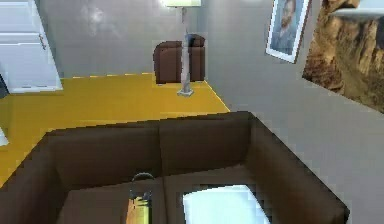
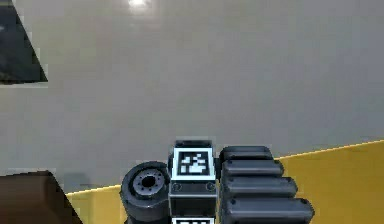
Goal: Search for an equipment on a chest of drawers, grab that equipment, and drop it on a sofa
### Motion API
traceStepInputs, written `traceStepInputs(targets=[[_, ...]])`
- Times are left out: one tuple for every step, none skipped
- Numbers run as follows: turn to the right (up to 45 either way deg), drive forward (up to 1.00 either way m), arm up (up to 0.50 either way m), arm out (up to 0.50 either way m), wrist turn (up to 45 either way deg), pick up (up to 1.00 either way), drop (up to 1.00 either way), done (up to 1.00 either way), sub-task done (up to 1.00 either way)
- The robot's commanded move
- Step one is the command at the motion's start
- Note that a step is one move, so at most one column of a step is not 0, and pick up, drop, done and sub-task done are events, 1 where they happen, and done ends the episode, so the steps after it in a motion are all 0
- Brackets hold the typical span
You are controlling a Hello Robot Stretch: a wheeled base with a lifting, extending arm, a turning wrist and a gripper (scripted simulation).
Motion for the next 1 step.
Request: traceStepInputs(targets=[[-27.0, 0.0, 0.0, 0.0, 0.0, 0.0, 0.0, 0.0, 0.0]])
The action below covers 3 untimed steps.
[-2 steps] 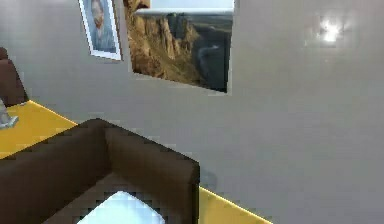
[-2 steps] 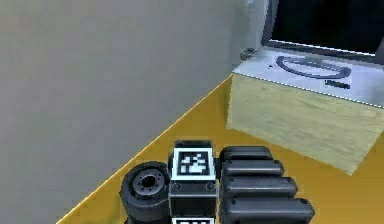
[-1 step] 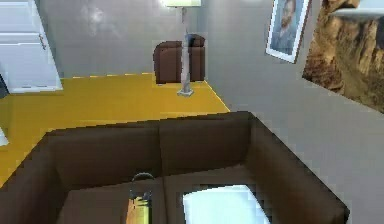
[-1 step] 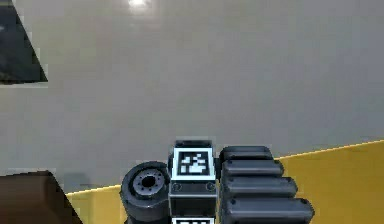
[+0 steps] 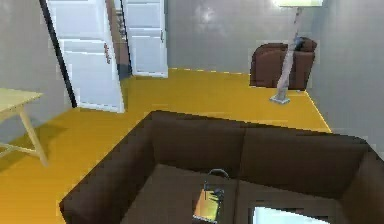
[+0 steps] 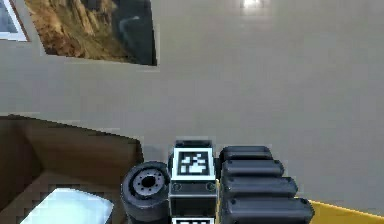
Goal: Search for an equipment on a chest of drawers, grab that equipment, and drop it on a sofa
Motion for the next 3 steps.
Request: traceStepInputs(targets=[[45.0, 0.0, 0.0, 0.0, 0.0, 0.0, 0.0, 0.0, 0.0], [45.0, 0.0, 0.0, 0.0, 0.0, 0.0, 0.0, 0.0, 0.0], [45.0, 0.0, 0.0, 0.0, 0.0, 0.0, 0.0, 0.0, 0.0]])
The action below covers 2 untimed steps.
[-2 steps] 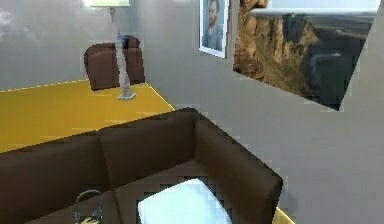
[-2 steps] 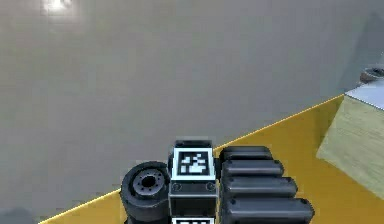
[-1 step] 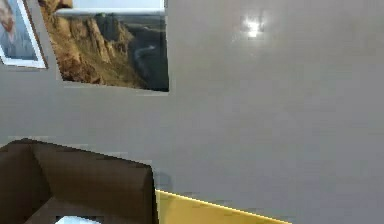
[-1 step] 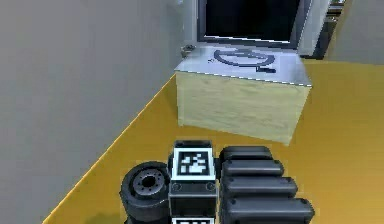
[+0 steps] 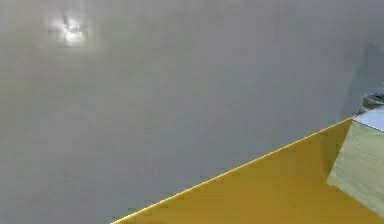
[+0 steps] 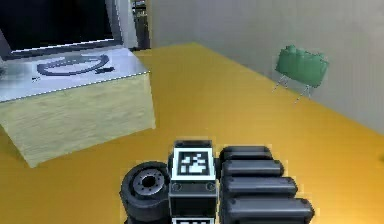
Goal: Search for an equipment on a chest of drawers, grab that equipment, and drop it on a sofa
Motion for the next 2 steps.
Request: traceStepInputs(targets=[[-45.0, 0.0, 0.0, 0.0, 0.0, 0.0, 0.0, 0.0, 0.0], [-45.0, 0.0, 0.0, 0.0, 0.0, 0.0, 0.0, 0.0, 0.0]])
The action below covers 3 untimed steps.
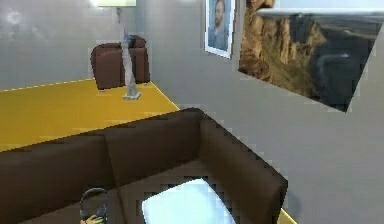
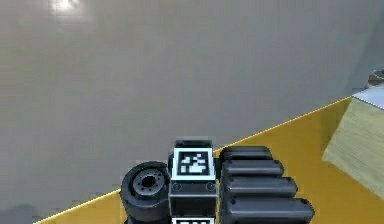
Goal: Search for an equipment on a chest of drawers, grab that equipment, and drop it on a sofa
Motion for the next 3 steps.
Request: traceStepInputs(targets=[[-45.0, 0.0, 0.0, 0.0, 0.0, 0.0, 0.0, 0.0, 0.0], [-12.0, 0.0, 0.0, 0.0, 0.0, 0.0, 0.0, 0.0, 0.0], [-45.0, 0.0, 0.0, 0.0, 0.0, 0.0, 0.0, 0.0, 0.0]])
